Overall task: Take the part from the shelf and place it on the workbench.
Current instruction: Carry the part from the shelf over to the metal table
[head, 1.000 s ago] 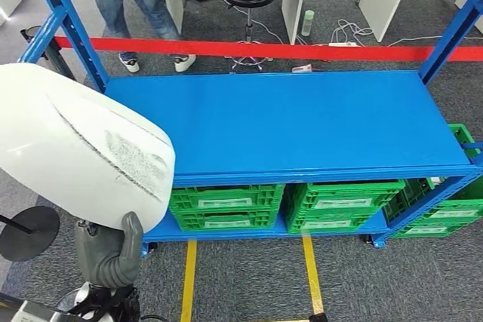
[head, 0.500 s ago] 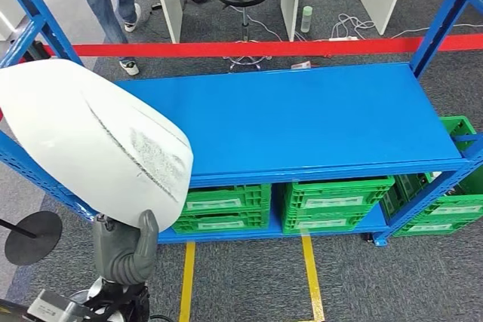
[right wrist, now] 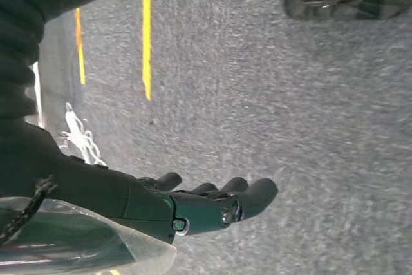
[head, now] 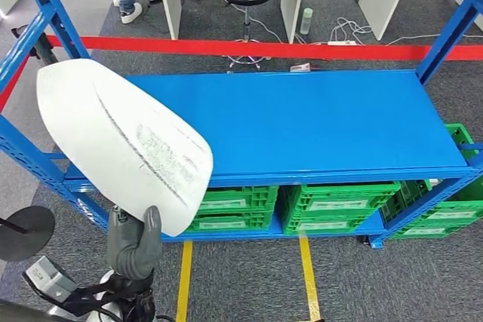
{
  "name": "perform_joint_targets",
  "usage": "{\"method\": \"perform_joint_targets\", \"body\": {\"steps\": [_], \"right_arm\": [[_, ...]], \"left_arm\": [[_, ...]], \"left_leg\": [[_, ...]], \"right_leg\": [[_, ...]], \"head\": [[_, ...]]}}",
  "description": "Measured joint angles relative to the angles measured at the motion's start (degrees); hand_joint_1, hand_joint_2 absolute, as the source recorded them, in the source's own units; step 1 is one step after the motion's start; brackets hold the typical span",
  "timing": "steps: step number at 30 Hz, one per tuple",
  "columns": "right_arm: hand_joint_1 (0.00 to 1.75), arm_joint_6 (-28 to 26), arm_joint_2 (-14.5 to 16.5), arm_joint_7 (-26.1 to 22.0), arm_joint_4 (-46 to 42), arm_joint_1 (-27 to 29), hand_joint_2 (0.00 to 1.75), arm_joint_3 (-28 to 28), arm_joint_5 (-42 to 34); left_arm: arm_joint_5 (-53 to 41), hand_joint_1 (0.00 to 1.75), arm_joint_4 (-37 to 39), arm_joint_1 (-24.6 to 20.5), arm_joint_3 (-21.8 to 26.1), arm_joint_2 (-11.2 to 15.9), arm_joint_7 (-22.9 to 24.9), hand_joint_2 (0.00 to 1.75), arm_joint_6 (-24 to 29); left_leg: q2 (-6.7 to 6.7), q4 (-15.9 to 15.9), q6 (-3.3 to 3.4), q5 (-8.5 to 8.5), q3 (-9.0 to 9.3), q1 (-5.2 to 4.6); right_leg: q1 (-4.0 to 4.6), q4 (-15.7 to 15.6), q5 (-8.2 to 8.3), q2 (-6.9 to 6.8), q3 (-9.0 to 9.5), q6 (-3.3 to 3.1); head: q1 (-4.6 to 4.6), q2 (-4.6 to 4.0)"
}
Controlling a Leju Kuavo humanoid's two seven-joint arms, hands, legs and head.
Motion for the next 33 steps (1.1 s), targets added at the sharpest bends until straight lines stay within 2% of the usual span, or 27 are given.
{"method": "perform_joint_targets", "body": {"steps": [1, 2, 3, 4, 6, 7, 8, 9, 12, 14, 16, 17, 18, 19, 21, 22, 23, 24, 26, 28, 29, 31, 32, 33], "right_arm": [[0.00, 1.2, -0.2, -0.2, -0.1, 0.0, 1.75, -0.1, -0.4], [0.00, 2.2, -0.3, -0.4, -0.1, 0.1, 1.75, -0.2, -0.9], [0.00, 2.9, -0.5, -0.5, -0.2, 0.1, 1.75, -0.4, -1.3], [0.00, 3.2, -0.5, -0.5, -0.3, 0.2, 1.75, -0.6, -1.5], [0.00, 3.3, -0.6, -0.5, -0.4, 0.2, 1.75, -0.9, -1.7], [0.00, 3.3, -0.6, -0.6, -0.4, 0.1, 1.75, -1.0, -1.7], [0.00, 3.4, -0.6, -0.6, -0.4, 0.1, 1.75, -1.1, -1.8], [0.00, 3.5, -0.6, -0.6, -0.5, 0.0, 1.75, -1.1, -1.8], [0.00, 4.4, -0.6, 0.7, -0.5, 0.1, 1.75, -1.4, -1.8], [0.00, 4.8, -0.5, 1.9, -0.5, 0.0, 1.75, -1.5, -1.2], [0.00, 4.9, -0.6, 2.9, -0.5, -0.1, 1.75, -1.5, -0.4], [0.00, 5.0, -0.6, 3.4, -0.5, -0.1, 1.75, -1.5, -0.1], [0.00, 5.1, -0.6, 3.8, -0.5, -0.1, 1.75, -1.5, 0.3], [0.00, 5.1, -0.6, 4.1, -0.5, 0.0, 1.75, -1.4, 0.5], [0.00, 5.6, -0.6, 4.1, -0.5, -0.1, 1.75, -1.4, 0.9], [0.00, 5.8, -0.6, 4.0, -0.5, -0.1, 1.75, -1.3, 1.0], [0.00, 5.9, -0.6, 3.9, -0.5, -0.1, 1.75, -1.3, 1.0], [0.00, 6.0, -0.7, 3.8, -0.5, -0.1, 1.75, -1.3, 1.1], [0.00, 5.9, -0.8, 4.2, -0.6, -0.1, 1.75, -1.3, 1.2], [0.00, 5.9, -0.8, 5.3, -0.6, -0.2, 1.75, -1.3, 1.5], [0.00, 6.1, -0.9, 6.2, -0.6, -0.2, 1.75, -1.2, 1.4], [0.00, 6.6, -0.9, 7.7, -0.6, -0.2, 1.75, -1.3, 1.1], [0.00, 6.8, -0.9, 8.3, -0.6, -0.1, 1.75, -1.3, 1.0], [0.00, 6.9, -0.9, 8.8, -0.6, 0.0, 1.75, -1.3, 1.0]], "left_arm": [[0.9, 1.75, 0.5, -0.1, 0.1, 0.0, 0.4, 1.75, -1.9], [1.5, 1.75, 1.0, -0.1, 0.3, 0.0, 0.7, 1.75, -3.5], [1.7, 1.75, 1.6, -0.2, 0.4, 0.0, 0.9, 1.75, -4.8], [1.8, 1.75, 2.0, -0.3, 0.5, 0.0, 0.9, 1.75, -5.7], [1.9, 1.75, 2.5, -0.4, 0.6, 0.0, 0.9, 1.75, -6.4], [1.9, 1.75, 2.7, -0.4, 0.7, 0.0, 0.9, 1.75, -6.5], [1.9, 1.75, 2.9, -0.5, 0.8, 0.0, 0.9, 1.75, -6.6], [1.9, 1.75, 3.1, -0.5, 0.9, 0.0, 0.9, 1.75, -6.8], [0.8, 1.75, 3.5, -0.8, 1.0, 0.0, 0.5, 1.75, -8.5], [-1.5, 1.75, 3.6, -1.3, 1.0, 0.0, -0.5, 1.75, -9.6], [-3.7, 1.75, 3.8, -1.7, 0.9, 0.0, -1.7, 1.75, -10.1], [-4.6, 1.75, 3.9, -1.7, 0.8, 0.1, -2.2, 1.75, -10.3], [-5.5, 1.75, 3.9, -1.7, 0.7, 0.1, -2.7, 1.75, -10.4], [-6.3, 1.75, 4.0, -1.8, 0.6, 0.2, -3.0, 1.75, -10.3], [-7.7, 1.75, 4.0, -2.0, 0.3, 0.2, -3.6, 1.75, -10.0], [-8.1, 1.75, 4.0, -2.1, 0.2, 0.2, -3.7, 1.75, -9.8], [-8.4, 1.75, 4.0, -2.2, 0.0, 0.3, -3.9, 1.75, -9.6], [-8.7, 1.75, 4.0, -2.3, -0.2, 0.3, -4.1, 1.75, -9.4], [-9.0, 1.75, 4.0, -2.2, -0.4, 0.3, -4.3, 1.75, -9.0], [-9.3, 1.75, 4.0, -2.3, -0.5, 0.3, -4.5, 1.75, -8.8], [-9.5, 1.75, 4.0, -2.3, -0.7, 0.3, -4.6, 1.75, -8.7], [-10.0, 1.75, 4.1, -2.4, -0.9, 0.2, -4.6, 1.75, -8.7], [-10.1, 1.75, 4.2, -2.5, -1.1, 0.2, -4.5, 1.75, -8.7], [-10.3, 1.75, 4.4, -2.5, -1.2, 0.2, -4.4, 1.75, -8.6]], "left_leg": [[0.03, 0.0, 0.07, -0.02, -0.01, -0.01], [0.04, 0.0, 0.10, -0.05, 0.00, -0.03], [0.01, 0.0, 0.12, -0.08, 0.05, -0.03], [-0.03, 0.1, 0.08, -0.13, 0.13, 0.00], [-0.11, 0.3, -0.25, -0.37, 0.28, -0.05], [-0.15, 0.5, -0.52, -0.53, 0.23, -0.17], [-0.16, 0.7, -0.81, -0.62, 0.12, -0.30], [-0.17, 0.8, -1.08, -0.63, 0.00, -0.41], [-0.18, 1.5, -1.71, -1.17, -0.21, -0.30], [-0.19, 5.4, -2.34, -3.74, -1.77, -0.11], [-0.19, 12.8, -2.80, -7.20, -5.05, 0.09], [-0.19, 15.7, -2.87, -8.12, -6.42, 0.14], [-0.19, 17.0, -2.83, -7.98, -7.02, 0.16], [-0.19, 16.0, -2.68, -6.71, -6.57, 0.17], [-0.19, 9.0, -2.04, -2.58, -3.32, 0.09], [-0.18, 5.3, -1.67, -1.16, -1.66, -0.02], [-0.18, 2.8, -1.38, -0.53, -0.56, -0.12], [-0.19, 1.6, -1.19, -0.56, -0.14, -0.23], [-0.23, 1.0, -0.96, -0.67, -0.09, -0.22], [-0.17, 0.3, -0.45, -0.27, 0.17, 0.07], [-0.11, 0.0, -0.20, -0.07, 0.29, 0.23], [-0.06, -0.1, 0.02, 0.04, 0.23, 0.24], [-0.05, -0.1, 0.03, 0.04, 0.19, 0.19], [-0.06, -0.1, 0.03, 0.04, 0.19, 0.16]], "right_leg": [[0.01, 3.6, -1.38, 0.03, -1.80, 0.13], [0.02, 6.0, -1.90, 0.06, -3.08, 0.24], [0.02, 6.6, -1.35, 0.08, -3.51, 0.31], [0.00, 5.0, 0.22, 0.08, -2.89, 0.34], [-0.07, -2.3, 4.13, 0.06, 0.48, 0.36], [-0.10, -5.6, 5.22, 0.11, 2.09, 0.16], [-0.09, -7.5, 5.65, 0.17, 3.09, -0.11], [-0.02, -8.3, 5.51, 0.25, 3.49, -0.44], [-0.07, -8.5, 5.71, 0.27, 3.70, -1.44], [-0.25, -8.6, 5.78, 0.16, 3.87, -2.07], [-0.21, -8.6, 5.70, 0.10, 3.91, -2.38], [-0.19, -8.6, 5.68, 0.09, 3.93, -2.41], [-0.17, -8.6, 5.66, 0.11, 3.98, -2.43], [-0.15, -8.6, 5.64, 0.16, 4.07, -2.44], [-0.10, -8.6, 5.58, 0.28, 4.30, -2.36], [0.02, -8.5, 5.52, 0.34, 4.32, -2.22], [0.10, -8.5, 5.49, 0.35, 4.21, -2.02], [0.16, -8.5, 5.51, 0.32, 4.06, -1.76], [0.20, -8.6, 5.62, 0.22, 3.92, -1.11], [0.21, -7.5, 4.57, 0.18, 3.29, -0.56], [0.22, -5.3, 3.19, 0.19, 2.22, -0.34], [0.15, 2.0, -0.36, 0.20, -1.30, -0.06], [0.14, 5.4, -1.51, 0.20, -2.98, 0.07], [0.14, 7.2, -1.69, 0.20, -3.92, 0.16]], "head": [[0.00, 0.00], [-0.03, 0.00], [-0.01, 0.01], [0.00, 0.01], [0.00, 0.01], [-0.02, 0.01], [-0.10, 0.00], [-0.17, 0.00], [-0.34, 0.00], [-0.64, 0.01], [-0.87, 0.01], [-0.86, 0.01], [-0.88, 0.01], [-0.89, 0.01], [-0.88, 0.01], [-0.86, 0.01], [-0.88, 0.01], [-0.84, 0.00], [-0.85, 0.00], [-0.72, 0.01], [-0.59, 0.01], [-0.40, 0.01], [-0.38, 0.01], [-0.39, 0.01]]}}
